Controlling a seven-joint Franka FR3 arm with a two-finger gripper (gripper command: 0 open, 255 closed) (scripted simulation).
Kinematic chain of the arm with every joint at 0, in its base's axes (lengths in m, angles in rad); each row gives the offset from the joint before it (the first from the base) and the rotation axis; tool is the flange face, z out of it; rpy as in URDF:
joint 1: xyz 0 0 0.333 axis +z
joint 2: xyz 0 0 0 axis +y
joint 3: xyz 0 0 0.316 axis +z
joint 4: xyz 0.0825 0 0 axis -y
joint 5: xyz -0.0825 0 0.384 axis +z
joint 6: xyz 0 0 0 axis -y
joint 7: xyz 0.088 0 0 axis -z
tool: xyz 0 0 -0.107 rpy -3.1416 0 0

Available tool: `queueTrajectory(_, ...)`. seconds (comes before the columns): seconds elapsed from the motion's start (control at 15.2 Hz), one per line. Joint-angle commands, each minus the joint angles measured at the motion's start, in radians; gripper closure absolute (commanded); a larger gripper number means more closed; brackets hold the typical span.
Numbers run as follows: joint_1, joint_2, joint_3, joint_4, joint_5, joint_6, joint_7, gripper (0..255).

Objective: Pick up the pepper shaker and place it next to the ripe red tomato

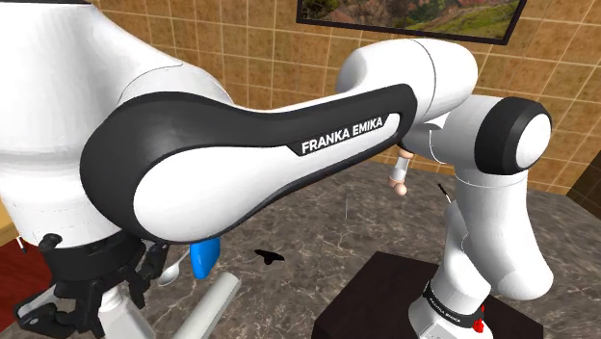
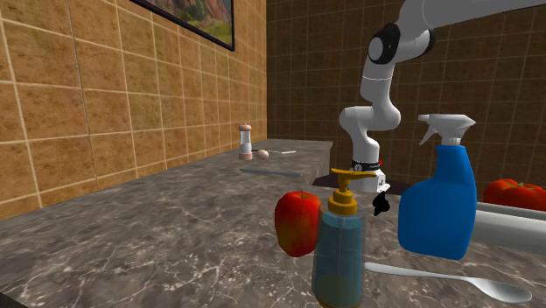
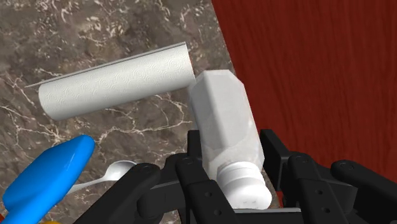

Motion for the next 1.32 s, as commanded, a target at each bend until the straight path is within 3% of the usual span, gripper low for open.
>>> queueTrajectory(0.0,-0.001,0.003,-0.001,-0.022,-0.002,0.025,0.005,255)
queueTrajectory(1.25,-0.015,0.039,-0.018,-0.228,-0.033,0.260,0.039,255)
